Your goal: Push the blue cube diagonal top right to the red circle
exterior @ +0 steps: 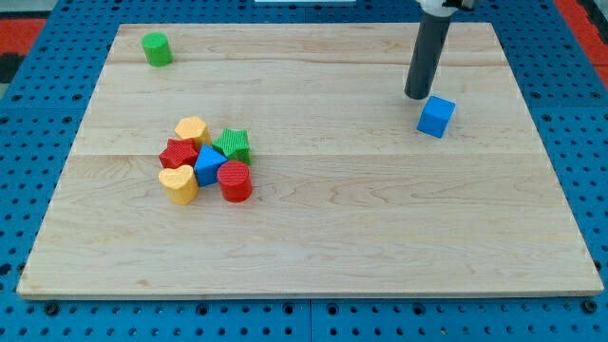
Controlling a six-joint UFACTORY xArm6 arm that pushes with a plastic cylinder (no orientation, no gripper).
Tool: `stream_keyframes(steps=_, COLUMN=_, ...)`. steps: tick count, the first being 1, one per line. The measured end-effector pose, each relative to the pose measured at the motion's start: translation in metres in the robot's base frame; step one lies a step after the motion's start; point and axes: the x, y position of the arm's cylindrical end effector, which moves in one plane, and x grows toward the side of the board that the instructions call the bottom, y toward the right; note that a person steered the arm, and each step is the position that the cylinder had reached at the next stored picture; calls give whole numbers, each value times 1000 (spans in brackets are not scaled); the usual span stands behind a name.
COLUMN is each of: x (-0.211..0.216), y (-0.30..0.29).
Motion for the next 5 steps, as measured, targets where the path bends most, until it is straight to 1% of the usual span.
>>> stream_keyframes(steps=1, x=24, y=38)
stream_keyframes(steps=2, x=57, y=45)
stream_keyframes(steps=3, x=88, y=20)
stream_keyframes(steps=4, x=110, y=-50)
stream_keyframes(steps=5, x=103, y=-89)
